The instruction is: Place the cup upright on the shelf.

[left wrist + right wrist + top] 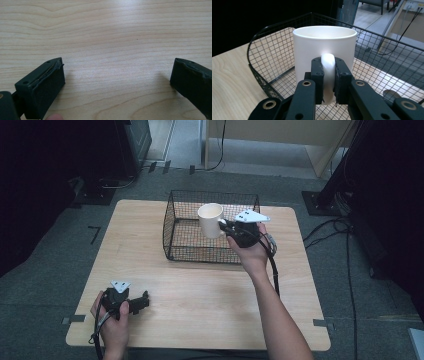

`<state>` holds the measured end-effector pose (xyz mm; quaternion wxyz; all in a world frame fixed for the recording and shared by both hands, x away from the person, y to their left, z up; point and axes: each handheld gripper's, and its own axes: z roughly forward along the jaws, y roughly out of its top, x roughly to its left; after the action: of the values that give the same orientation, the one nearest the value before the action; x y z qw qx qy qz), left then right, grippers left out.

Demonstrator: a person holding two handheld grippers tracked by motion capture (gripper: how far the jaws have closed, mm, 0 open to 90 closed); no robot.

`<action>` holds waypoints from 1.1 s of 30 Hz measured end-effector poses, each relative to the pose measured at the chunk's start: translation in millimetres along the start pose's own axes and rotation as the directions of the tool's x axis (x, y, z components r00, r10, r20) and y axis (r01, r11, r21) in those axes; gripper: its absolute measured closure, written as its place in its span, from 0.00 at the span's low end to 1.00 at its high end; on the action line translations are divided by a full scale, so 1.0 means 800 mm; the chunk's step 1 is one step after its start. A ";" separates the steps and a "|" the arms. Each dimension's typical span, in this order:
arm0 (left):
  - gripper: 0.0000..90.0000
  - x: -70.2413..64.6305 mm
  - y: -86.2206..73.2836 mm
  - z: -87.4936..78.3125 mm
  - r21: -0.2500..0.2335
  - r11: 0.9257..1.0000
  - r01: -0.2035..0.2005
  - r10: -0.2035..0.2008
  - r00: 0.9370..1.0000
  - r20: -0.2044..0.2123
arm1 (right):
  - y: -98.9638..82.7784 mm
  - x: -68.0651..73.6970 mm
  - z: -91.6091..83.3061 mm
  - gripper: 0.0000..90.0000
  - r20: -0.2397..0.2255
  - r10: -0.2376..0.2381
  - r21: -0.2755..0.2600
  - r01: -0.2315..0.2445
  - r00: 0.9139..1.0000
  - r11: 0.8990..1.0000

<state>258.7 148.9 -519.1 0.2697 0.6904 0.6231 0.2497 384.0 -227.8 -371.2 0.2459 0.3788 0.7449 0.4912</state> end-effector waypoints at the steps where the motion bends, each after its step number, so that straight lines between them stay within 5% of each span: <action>1: 0.00 0.000 0.000 0.000 0.000 1.000 0.000 0.000 1.000 0.000 | -0.001 -0.002 0.007 0.90 -0.002 0.001 0.002 -0.001 1.000 1.000; 14: 0.00 0.000 0.000 0.000 -0.001 1.000 0.000 0.000 1.000 0.000 | -0.001 -0.032 0.063 0.90 -0.008 0.004 0.052 -0.003 1.000 0.999; 22: 0.00 0.000 0.000 0.000 -0.001 1.000 0.000 0.000 1.000 0.000 | 0.003 -0.040 0.080 0.90 0.005 -0.022 0.099 0.022 1.000 0.995; 33: 0.00 0.000 0.000 0.000 -0.001 1.000 -0.001 0.001 1.000 0.001 | -0.013 -0.054 0.102 0.90 0.005 0.006 0.194 -0.007 1.000 0.981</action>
<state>258.8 148.9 -519.2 0.2704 0.6907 0.6224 0.2498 466.3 -220.5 -413.0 0.2078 0.4043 0.7874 0.4163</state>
